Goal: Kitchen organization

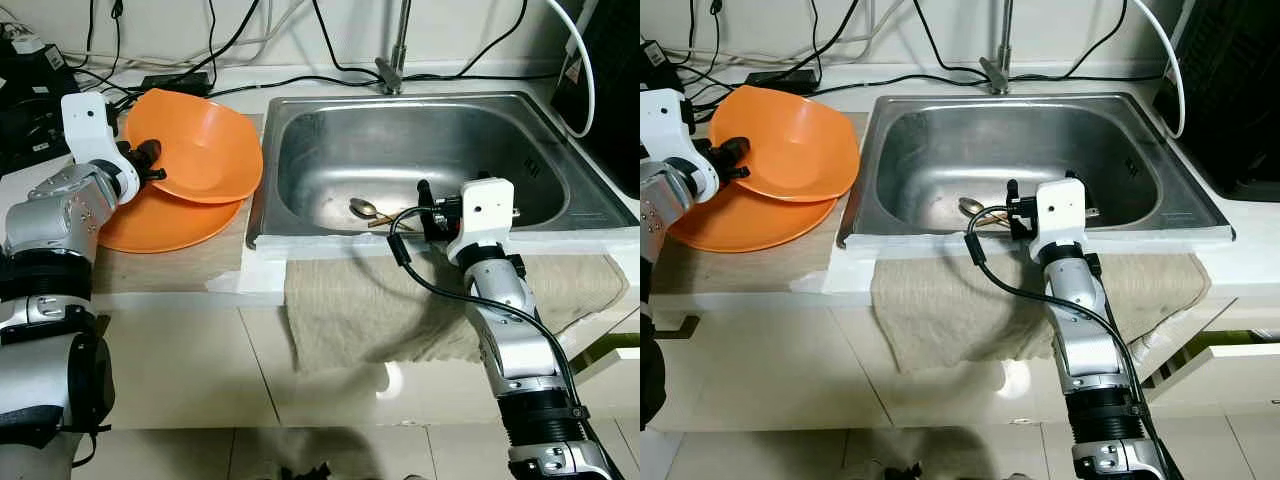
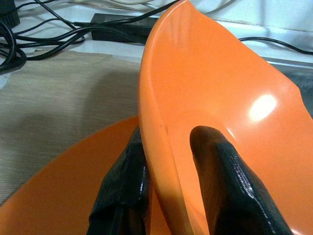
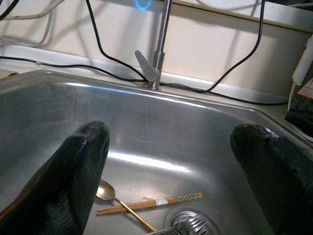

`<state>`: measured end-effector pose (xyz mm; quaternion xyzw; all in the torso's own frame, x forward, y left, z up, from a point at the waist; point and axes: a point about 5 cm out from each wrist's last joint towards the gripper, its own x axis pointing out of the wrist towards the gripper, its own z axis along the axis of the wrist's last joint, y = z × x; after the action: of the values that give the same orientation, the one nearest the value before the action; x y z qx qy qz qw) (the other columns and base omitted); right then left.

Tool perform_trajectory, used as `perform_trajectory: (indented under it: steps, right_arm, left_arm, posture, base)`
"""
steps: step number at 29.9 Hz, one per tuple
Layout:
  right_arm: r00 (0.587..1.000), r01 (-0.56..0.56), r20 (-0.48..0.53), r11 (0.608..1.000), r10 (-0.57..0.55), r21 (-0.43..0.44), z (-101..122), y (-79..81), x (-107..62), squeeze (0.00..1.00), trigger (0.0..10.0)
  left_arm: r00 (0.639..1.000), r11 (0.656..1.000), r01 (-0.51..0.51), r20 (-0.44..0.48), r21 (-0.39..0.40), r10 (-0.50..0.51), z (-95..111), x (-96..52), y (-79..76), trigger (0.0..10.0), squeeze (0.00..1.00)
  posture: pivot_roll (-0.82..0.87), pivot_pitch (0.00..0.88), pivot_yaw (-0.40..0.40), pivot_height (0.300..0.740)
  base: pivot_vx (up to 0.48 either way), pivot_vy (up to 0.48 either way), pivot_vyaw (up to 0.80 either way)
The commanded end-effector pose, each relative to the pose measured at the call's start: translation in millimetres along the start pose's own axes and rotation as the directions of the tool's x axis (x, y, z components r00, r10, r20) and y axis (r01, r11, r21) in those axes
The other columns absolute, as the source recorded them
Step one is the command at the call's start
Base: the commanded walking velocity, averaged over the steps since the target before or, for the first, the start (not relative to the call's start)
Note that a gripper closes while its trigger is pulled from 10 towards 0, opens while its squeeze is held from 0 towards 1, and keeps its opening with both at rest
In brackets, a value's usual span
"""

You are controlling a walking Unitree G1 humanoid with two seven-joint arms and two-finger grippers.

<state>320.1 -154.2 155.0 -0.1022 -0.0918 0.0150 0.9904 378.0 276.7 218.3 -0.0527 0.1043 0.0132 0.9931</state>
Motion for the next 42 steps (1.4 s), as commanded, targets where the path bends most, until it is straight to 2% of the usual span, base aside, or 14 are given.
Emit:
perform_trajectory:
  steps: [1, 42]
  right_arm:
    - [1.000, -0.008, -0.008, 1.000, 0.008, 0.004, 0.5, 0.9, 2.6, 0.00, 10.0]
    - [1.000, -0.008, -0.008, 1.000, 0.008, 0.004, -0.1, 1.1, 1.3, 0.00, 10.0]
  left_arm:
    - [1.000, 1.000, -0.003, -0.021, 0.013, 0.003, -1.3, 1.0, 0.6, 0.0, 0.00]
    - [1.000, 1.000, -0.001, -0.020, 0.012, 0.002, -2.2, 0.9, 1.1, 0.0, 0.00]
  posture:
    - [-0.02, 0.000, 0.065, 0.740]
    - [-0.02, 0.000, 0.062, 0.740]
  base:
    - [0.000, 0.000, 0.00]
    - [0.000, 0.000, 0.00]
